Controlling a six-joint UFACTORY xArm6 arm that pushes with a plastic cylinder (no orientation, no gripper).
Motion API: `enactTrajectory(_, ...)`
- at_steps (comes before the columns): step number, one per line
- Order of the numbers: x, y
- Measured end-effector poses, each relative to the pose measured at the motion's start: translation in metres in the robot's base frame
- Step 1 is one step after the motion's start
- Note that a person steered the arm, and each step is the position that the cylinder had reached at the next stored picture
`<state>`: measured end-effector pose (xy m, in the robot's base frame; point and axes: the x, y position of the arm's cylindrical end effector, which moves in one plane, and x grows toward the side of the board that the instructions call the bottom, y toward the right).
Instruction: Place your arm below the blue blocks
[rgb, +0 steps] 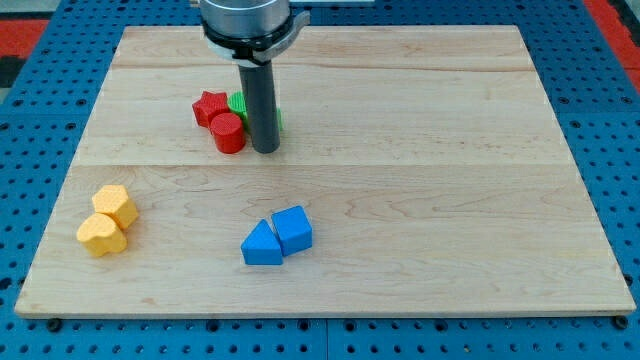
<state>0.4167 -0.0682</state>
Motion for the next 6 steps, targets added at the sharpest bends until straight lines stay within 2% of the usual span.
enactTrajectory(2, 0.035, 0.111)
enactTrajectory(3, 0.09, 0.138)
enactTrajectory(4, 0.157, 0.135)
enactTrajectory(5, 0.175, 0.083)
enactTrajectory(6, 0.16, 0.041)
